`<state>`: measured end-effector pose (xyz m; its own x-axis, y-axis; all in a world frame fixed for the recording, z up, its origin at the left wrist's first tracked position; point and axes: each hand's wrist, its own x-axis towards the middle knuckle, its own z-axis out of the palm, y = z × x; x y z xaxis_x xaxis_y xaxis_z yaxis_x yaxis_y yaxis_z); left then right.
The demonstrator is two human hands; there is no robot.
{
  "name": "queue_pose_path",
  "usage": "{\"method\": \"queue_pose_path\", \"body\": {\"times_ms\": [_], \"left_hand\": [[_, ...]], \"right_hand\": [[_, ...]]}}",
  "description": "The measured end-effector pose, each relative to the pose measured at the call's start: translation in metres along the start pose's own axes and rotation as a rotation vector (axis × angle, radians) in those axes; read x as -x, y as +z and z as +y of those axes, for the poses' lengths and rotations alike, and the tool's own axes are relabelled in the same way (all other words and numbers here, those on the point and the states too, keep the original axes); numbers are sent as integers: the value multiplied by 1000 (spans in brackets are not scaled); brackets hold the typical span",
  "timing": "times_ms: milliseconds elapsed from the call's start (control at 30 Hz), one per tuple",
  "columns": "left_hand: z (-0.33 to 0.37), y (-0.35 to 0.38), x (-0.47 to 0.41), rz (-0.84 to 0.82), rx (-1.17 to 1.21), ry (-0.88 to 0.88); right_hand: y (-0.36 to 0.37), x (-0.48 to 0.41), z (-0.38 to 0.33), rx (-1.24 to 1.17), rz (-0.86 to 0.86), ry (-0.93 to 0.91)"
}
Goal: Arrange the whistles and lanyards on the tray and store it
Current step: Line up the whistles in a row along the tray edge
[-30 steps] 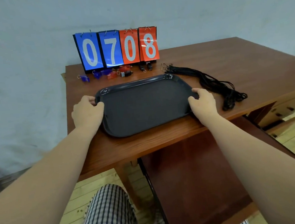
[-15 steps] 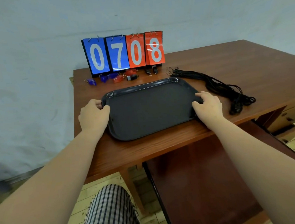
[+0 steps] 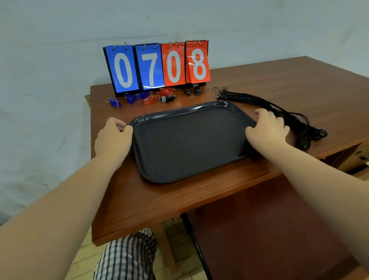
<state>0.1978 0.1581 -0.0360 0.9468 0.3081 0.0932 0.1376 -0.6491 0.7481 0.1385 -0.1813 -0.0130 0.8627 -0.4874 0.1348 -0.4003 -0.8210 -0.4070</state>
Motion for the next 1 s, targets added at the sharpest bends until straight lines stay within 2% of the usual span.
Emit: {"method": "queue_pose_path", "body": {"times_ms": [133, 300, 467, 733, 867, 1000], "left_hand": [[3, 6, -12, 44, -74, -9], [-3, 10, -16, 38, -88, 11], [-4, 14, -23, 43, -120, 33], [-5, 14, -24, 62, -103, 41], [-5, 14, -23, 74, -89, 32], [-3, 13, -22, 53, -46, 42]], "right_hand": [[5, -24, -55, 108, -15, -163], [52, -47, -152, 55, -85, -379], [89, -69, -206, 54, -179, -538], [118, -108, -217, 72, -198, -469], [119, -109, -216, -38, -258, -417], [112, -98, -206, -234, -260, -473]]}}
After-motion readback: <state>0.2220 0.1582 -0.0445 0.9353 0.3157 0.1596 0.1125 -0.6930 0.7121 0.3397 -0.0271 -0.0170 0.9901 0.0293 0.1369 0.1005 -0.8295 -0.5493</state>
